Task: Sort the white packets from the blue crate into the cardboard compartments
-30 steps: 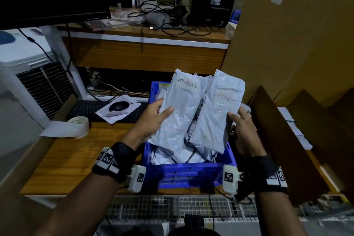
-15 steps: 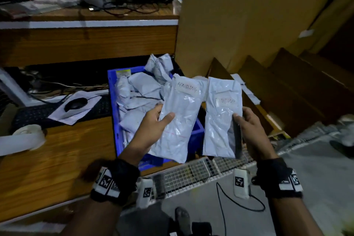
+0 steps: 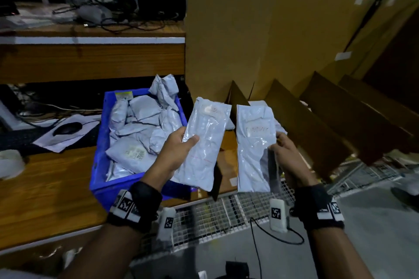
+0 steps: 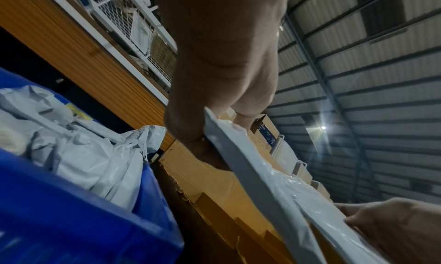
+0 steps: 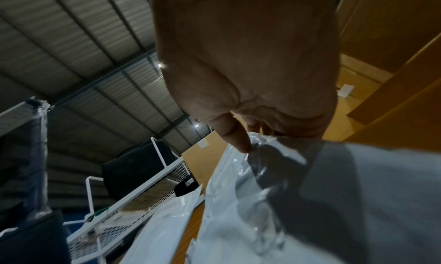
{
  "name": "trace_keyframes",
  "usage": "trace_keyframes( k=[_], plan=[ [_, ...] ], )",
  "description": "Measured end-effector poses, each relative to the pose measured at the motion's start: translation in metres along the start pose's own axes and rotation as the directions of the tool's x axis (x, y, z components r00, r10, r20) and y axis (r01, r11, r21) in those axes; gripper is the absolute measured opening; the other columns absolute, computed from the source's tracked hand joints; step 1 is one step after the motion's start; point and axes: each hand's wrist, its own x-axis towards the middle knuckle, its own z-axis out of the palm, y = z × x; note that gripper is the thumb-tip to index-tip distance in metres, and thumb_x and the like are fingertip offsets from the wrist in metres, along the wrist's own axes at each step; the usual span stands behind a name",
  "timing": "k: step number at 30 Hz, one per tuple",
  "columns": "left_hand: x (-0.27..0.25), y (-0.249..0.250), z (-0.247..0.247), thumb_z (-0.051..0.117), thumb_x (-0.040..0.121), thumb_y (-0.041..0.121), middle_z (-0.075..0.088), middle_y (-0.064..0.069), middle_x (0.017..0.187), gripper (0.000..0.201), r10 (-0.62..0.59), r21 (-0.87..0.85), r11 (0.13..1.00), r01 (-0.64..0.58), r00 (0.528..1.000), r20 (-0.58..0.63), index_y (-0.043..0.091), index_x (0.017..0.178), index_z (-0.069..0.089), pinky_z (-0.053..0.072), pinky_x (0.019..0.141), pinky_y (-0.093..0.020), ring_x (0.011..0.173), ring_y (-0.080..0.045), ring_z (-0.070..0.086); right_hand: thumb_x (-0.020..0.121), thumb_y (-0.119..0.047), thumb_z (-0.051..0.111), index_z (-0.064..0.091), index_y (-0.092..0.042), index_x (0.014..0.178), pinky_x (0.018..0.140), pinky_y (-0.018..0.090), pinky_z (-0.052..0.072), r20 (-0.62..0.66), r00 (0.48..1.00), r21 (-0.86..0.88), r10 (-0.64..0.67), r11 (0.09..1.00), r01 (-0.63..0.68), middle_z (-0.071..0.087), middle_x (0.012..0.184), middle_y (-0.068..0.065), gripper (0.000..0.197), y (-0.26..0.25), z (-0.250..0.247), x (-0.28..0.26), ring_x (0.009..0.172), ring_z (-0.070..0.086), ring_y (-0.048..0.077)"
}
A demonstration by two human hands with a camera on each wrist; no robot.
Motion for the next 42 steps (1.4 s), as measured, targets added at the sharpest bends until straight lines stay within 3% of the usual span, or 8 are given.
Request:
trace_keyframes(
  k=[6,10,13,19,24,30,37,42],
  plan=[
    [0.036,0.011,0.032,0.068,0.099,0.036,0.079,0.004,0.109,0.020,-0.003,0.120,0.992,0.024,0.985,-0.173,0.033,0.118,0.069,0.064,0.086,-0.051,0.098,-0.025,0.077,0.099,-0.004,0.048,0.055,-0.030,0.129,0.097,0.052,0.059,0.099,0.992,-0.153,-0.077,0.984,0.092,0.069,0.125,0.002,0.041,-0.011,-0.030,0.066,0.114,0.068,0.026],
    [0.057,0.023,0.041,0.068,0.099,0.034,0.077,0.000,0.110,0.023,-0.012,0.151,0.987,0.055,0.964,-0.267,0.029,0.122,0.066,0.060,0.068,-0.035,0.091,-0.025,0.075,0.101,-0.006,0.048,0.047,-0.026,0.138,0.072,0.031,0.056,0.157,0.983,-0.281,-0.098,0.949,0.140,0.064,0.124,0.004,0.042,-0.028,-0.025,0.102,0.100,0.064,0.022],
    [0.075,0.025,0.042,0.068,0.086,0.040,0.078,0.000,0.111,0.035,-0.013,0.149,0.987,0.064,0.948,-0.317,0.027,0.119,0.068,0.064,0.088,-0.053,0.098,-0.027,0.076,0.102,-0.003,0.045,0.047,-0.014,0.144,0.086,0.036,0.048,0.192,0.976,-0.357,-0.101,0.920,0.165,0.061,0.133,0.012,0.043,-0.034,-0.011,0.132,0.116,0.059,0.032],
    [0.124,0.025,0.036,0.066,0.086,0.039,0.075,0.001,0.113,0.039,-0.021,0.189,0.977,0.097,0.929,-0.369,0.026,0.122,0.066,0.062,0.091,-0.053,0.100,-0.027,0.074,0.102,-0.007,0.047,0.050,-0.006,0.144,0.099,0.041,0.045,0.225,0.973,-0.474,-0.056,0.866,0.159,0.058,0.143,0.024,0.042,-0.028,0.036,0.201,0.130,0.055,0.042],
    [0.176,0.022,0.031,0.067,0.099,0.029,0.072,-0.003,0.121,0.030,-0.054,0.237,0.960,0.146,0.934,-0.354,0.022,0.127,0.062,0.061,0.093,-0.052,0.103,-0.027,0.071,0.106,-0.012,0.046,0.048,-0.010,0.151,0.109,0.045,0.044,0.332,0.943,-0.616,-0.012,0.754,0.226,0.055,0.148,0.026,0.045,-0.006,0.078,0.254,0.135,0.053,0.045],
    [0.217,0.009,0.027,0.065,0.102,0.025,0.071,-0.005,0.124,0.028,-0.088,0.309,0.933,0.184,0.950,-0.300,0.020,0.129,0.062,0.059,0.096,-0.046,0.107,-0.029,0.069,0.106,-0.013,0.049,0.056,-0.030,0.148,0.120,0.063,0.031,0.469,0.878,-0.734,0.093,0.594,0.329,0.053,0.156,0.009,0.045,0.034,0.114,0.301,0.144,0.046,0.038],
    [0.237,-0.004,0.015,0.064,0.100,0.030,0.073,-0.003,0.104,0.018,-0.108,0.356,0.909,0.215,0.948,-0.298,0.025,0.117,0.063,0.045,0.055,-0.027,0.073,-0.023,0.064,0.101,-0.027,0.056,0.053,-0.038,0.150,0.121,0.065,0.019,0.553,0.818,-0.806,0.159,0.350,0.477,0.057,0.150,0.006,0.050,0.063,0.150,0.321,0.142,0.046,0.037],
    [0.241,-0.012,0.010,0.066,0.101,0.027,0.073,-0.001,0.109,0.023,-0.120,0.365,0.902,0.229,0.948,-0.296,0.021,0.123,0.066,0.051,0.066,-0.032,0.085,-0.022,0.067,0.092,-0.024,0.063,0.051,-0.042,0.148,0.118,0.060,0.026,0.511,0.859,-0.828,-0.035,0.246,0.503,0.051,0.140,0.012,0.060,0.083,0.162,0.321,0.136,0.043,0.040]
  ],
)
